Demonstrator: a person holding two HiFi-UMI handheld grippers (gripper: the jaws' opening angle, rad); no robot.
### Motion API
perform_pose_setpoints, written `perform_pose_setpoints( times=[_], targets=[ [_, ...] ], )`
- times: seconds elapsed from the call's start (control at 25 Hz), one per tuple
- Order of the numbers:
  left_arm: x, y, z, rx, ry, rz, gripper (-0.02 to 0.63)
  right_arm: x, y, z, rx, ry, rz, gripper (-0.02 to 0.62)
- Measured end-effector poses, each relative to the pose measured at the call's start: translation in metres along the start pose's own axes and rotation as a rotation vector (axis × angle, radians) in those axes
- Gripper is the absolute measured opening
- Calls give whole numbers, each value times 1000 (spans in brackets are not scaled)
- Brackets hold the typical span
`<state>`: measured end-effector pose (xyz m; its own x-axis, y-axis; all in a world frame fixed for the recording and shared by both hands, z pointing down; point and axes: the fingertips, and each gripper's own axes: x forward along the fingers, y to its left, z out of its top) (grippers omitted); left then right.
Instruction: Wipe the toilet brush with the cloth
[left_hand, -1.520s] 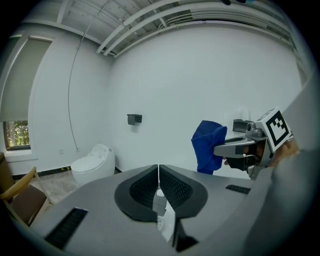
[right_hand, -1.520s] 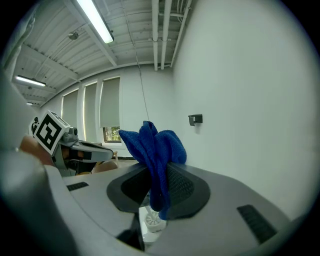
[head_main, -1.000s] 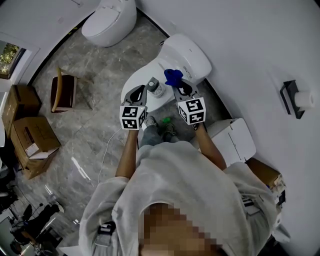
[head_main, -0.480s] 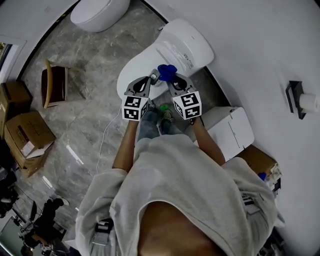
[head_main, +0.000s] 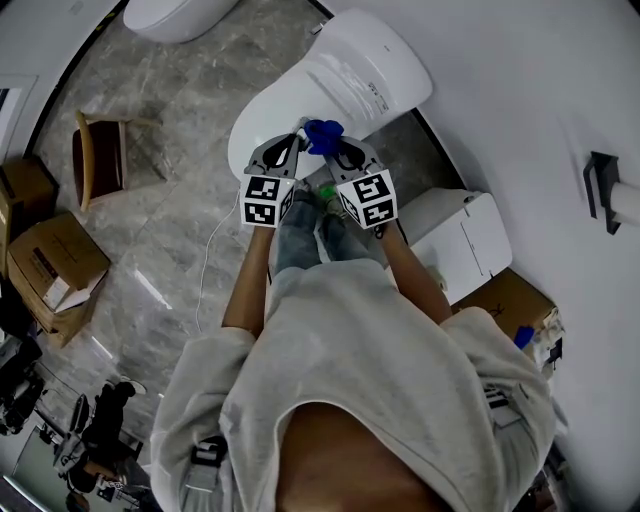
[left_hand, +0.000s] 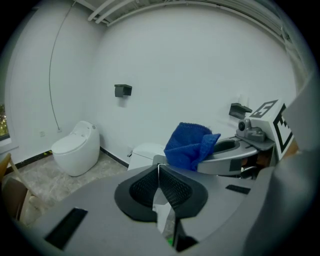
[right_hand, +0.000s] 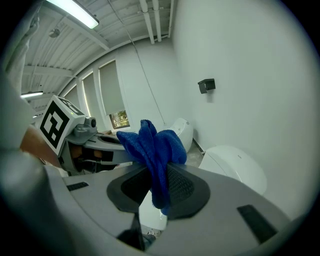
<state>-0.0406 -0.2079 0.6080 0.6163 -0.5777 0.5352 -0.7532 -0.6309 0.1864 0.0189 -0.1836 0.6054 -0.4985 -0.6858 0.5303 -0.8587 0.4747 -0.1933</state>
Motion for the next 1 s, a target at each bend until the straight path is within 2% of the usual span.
perform_pose_setpoints(
  times=[0.64,1.0],
  targets=[
    [1,2,5,18,0,0,23,40,-11,-72,55,183,15,77],
    [2,4,8,24,-9,-4,23,59,-20,-87,69,214,27,61]
  ],
)
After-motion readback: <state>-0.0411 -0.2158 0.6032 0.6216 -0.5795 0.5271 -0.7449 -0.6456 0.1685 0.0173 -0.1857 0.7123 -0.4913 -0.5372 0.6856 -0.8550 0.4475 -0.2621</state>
